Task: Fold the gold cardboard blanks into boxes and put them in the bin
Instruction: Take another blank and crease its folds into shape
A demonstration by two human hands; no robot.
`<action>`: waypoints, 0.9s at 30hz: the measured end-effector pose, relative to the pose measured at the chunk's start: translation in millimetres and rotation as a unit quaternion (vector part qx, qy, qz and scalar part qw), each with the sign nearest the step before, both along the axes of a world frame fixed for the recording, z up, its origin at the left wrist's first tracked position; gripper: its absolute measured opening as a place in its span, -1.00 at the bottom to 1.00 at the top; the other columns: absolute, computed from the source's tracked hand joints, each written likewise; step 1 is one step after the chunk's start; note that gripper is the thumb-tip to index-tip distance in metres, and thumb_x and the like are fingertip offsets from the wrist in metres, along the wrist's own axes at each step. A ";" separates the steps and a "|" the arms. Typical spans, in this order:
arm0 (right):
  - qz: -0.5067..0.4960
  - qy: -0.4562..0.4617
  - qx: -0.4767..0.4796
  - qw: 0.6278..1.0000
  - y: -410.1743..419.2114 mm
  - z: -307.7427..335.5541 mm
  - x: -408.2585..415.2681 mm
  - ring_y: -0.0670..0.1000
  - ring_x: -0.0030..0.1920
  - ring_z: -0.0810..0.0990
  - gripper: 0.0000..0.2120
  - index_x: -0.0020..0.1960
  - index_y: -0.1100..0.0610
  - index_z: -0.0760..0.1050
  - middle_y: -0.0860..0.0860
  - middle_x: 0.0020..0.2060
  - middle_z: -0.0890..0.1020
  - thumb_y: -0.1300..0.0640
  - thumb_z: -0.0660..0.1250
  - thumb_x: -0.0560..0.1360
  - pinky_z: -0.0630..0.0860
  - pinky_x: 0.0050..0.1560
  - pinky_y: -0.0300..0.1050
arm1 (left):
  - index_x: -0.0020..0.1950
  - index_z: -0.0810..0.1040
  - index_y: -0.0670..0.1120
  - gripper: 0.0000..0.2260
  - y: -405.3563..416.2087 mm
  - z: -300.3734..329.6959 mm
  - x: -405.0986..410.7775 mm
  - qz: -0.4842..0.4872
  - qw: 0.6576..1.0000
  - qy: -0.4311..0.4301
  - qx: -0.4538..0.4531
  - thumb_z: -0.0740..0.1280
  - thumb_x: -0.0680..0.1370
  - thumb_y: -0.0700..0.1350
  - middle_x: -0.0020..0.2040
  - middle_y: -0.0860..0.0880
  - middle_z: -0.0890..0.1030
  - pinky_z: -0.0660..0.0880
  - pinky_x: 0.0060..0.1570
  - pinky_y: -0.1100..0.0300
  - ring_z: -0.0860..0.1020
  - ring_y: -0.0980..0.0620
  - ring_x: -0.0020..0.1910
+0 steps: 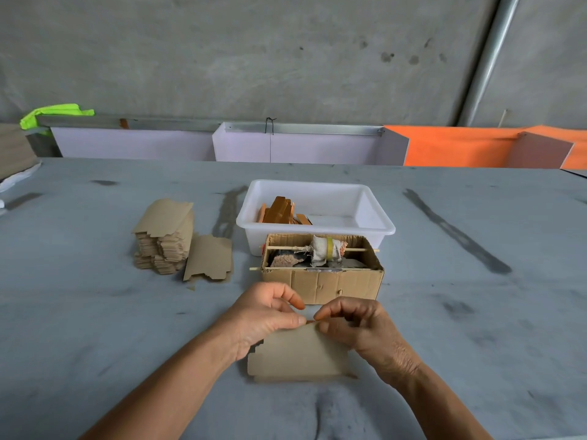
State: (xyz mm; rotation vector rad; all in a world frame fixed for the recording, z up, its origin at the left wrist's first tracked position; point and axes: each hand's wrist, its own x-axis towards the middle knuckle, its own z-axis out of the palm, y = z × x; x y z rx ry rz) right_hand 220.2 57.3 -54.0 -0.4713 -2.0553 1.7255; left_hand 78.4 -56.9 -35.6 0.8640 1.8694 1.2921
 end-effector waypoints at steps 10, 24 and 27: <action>-0.009 -0.113 -0.016 0.993 -2.1 10.7 -11.9 -0.11 -0.28 0.52 -0.80 -0.28 0.08 0.65 -0.02 -0.33 0.65 0.24 0.37 0.49 0.41 -0.26 -0.28 | -0.19 0.56 -0.02 -0.80 -1.3 -2.7 7.0 0.015 0.990 0.140 0.033 0.43 0.39 -0.32 -0.40 0.08 0.57 0.45 -0.30 0.36 0.45 0.25 -0.44; 0.042 -0.177 0.095 0.979 10.9 15.2 -13.2 -0.20 -0.47 0.34 -0.73 -0.29 0.06 0.56 -0.07 -0.45 0.47 0.32 0.30 0.52 0.30 -0.43 -0.37 | -0.13 0.58 -0.05 -0.73 -6.9 0.5 12.3 -0.010 0.992 0.125 0.030 0.36 0.38 -0.42 -0.31 0.01 0.59 0.43 -0.31 0.41 0.45 0.21 -0.39; 0.020 -0.154 0.088 0.984 13.5 14.9 -11.7 -0.18 -0.47 0.33 -0.73 -0.30 0.07 0.59 -0.07 -0.47 0.48 0.33 0.32 0.50 0.29 -0.45 -0.36 | -0.13 0.59 -0.12 -0.79 -9.6 -0.3 10.9 0.026 0.997 0.053 0.040 0.39 0.39 -0.42 -0.31 0.00 0.62 0.44 -0.31 0.43 0.50 0.18 -0.35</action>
